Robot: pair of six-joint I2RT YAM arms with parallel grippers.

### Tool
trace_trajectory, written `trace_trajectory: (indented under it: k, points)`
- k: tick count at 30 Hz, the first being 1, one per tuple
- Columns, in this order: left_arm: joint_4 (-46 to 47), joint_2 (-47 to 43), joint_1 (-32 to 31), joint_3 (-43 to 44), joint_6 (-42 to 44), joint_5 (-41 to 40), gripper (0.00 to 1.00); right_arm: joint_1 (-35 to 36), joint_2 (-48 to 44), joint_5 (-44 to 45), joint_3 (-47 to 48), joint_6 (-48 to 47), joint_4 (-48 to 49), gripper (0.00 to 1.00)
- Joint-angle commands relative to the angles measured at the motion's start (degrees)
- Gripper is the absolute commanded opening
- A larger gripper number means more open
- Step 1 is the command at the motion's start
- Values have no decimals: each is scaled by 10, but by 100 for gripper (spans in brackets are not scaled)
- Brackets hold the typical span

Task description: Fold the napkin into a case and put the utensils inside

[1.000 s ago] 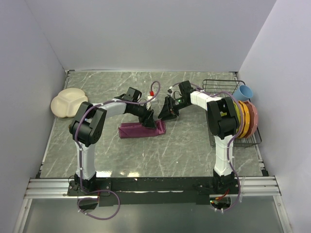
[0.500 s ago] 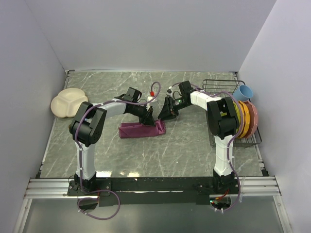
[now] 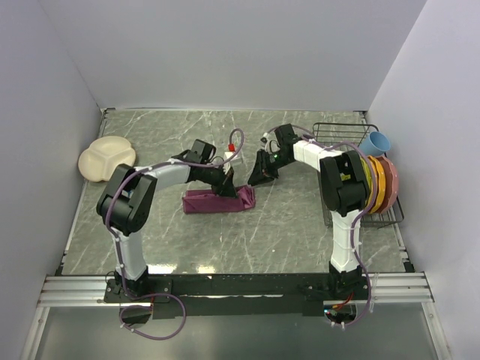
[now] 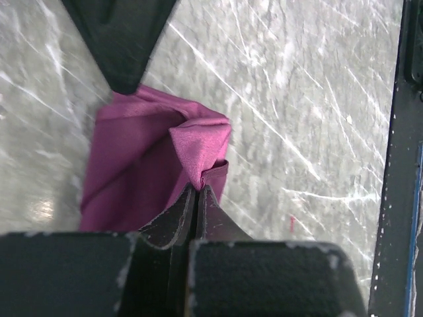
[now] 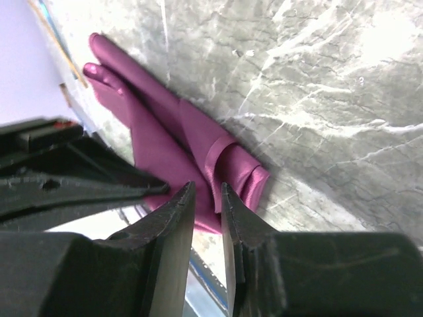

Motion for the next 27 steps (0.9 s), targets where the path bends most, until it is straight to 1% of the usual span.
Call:
trace_trajectory:
  k: [1, 4, 12, 14, 16, 19, 20, 24, 25, 27]
  points:
    - [64, -49, -19, -38, -46, -21, 1, 26, -30, 42, 26, -12, -26, 29]
    - [77, -53, -28, -55, -74, -39, 1, 48, -23, 62, 31, -39, -43, 28]
    - [99, -55, -29, -87, -157, -48, 1, 63, -8, 97, 34, -71, -62, 28]
    - [94, -49, -28, -82, -174, -50, 1, 63, -1, 113, 34, -83, -67, 28]
    - [88, -42, -27, -77, -208, -52, 1, 63, -3, 125, 31, -93, -70, 26]
    - [84, -30, -18, -72, -237, -48, 1, 63, -9, 133, 24, -105, -72, 21]
    - [82, -26, -15, -67, -245, -47, 1, 63, -11, 135, 21, -107, -73, 17]
    - [66, 9, 8, -47, -275, -38, 1, 63, -14, 131, 14, -113, -72, 9]
    - [64, 16, 12, -42, -285, -31, 1, 63, -13, 126, 16, -113, -75, 4]
    - [59, 32, 21, -28, -295, -29, 1, 64, -11, 125, 20, -114, -77, 3]
